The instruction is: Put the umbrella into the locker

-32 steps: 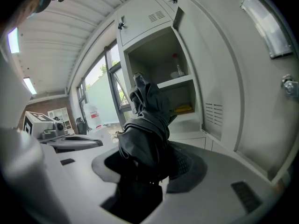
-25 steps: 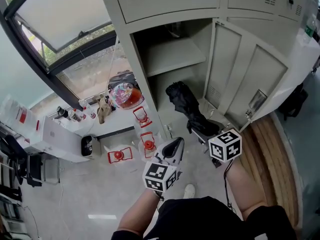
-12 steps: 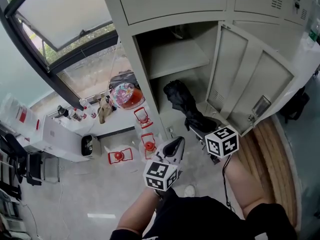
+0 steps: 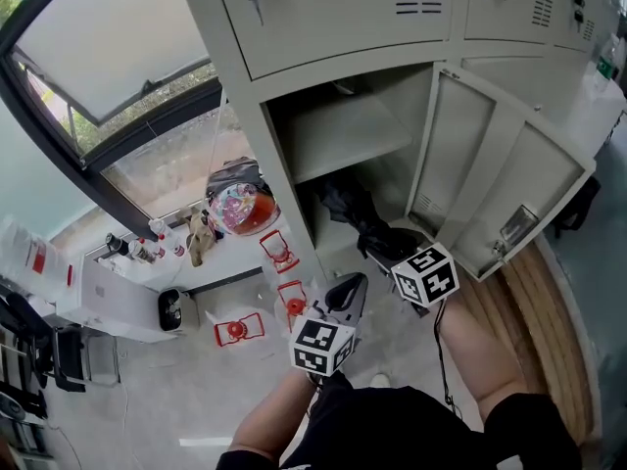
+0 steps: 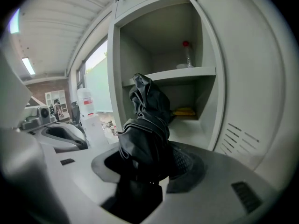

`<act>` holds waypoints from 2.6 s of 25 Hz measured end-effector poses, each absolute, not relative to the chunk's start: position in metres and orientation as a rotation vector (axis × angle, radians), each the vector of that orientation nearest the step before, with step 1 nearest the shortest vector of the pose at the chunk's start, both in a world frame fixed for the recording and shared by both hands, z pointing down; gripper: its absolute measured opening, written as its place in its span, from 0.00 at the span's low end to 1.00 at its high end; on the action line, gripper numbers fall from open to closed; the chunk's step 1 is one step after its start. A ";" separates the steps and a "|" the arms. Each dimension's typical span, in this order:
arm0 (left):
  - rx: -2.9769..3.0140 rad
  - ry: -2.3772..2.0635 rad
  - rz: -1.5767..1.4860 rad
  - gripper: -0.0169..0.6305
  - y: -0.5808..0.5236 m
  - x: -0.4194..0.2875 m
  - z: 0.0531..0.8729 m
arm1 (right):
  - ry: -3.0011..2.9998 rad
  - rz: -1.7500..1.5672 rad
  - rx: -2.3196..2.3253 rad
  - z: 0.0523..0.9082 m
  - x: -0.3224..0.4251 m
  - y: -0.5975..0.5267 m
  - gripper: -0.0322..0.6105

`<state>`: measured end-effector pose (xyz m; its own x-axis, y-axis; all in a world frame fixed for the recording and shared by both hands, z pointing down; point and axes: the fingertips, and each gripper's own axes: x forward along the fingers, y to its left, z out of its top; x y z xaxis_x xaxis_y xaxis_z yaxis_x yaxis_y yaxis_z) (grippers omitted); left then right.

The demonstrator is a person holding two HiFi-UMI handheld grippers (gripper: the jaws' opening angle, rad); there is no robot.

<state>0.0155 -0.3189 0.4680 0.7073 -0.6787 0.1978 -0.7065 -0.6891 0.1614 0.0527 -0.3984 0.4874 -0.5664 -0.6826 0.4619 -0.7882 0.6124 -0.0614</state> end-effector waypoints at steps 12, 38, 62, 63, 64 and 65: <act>2.723 -1.041 0.203 0.06 -0.359 0.010 0.471 | -2.358 0.267 1.159 0.498 0.037 -0.462 0.46; 2.764 -0.970 0.303 0.06 -0.379 -0.011 0.482 | -2.166 0.091 1.095 0.534 0.015 -0.549 0.47; 2.787 -0.945 0.328 0.06 -0.371 -0.015 0.482 | -2.101 0.087 1.049 0.558 0.014 -0.558 0.50; 2.787 -0.946 0.328 0.06 -0.371 -0.015 0.482 | -2.101 0.075 1.055 0.558 0.014 -0.559 0.51; 2.786 -0.948 0.327 0.06 -0.371 -0.015 0.482 | -2.098 0.065 1.060 0.558 0.015 -0.560 0.52; 2.784 -0.949 0.327 0.06 -0.371 -0.015 0.482 | -2.093 0.058 1.063 0.558 0.016 -0.561 0.52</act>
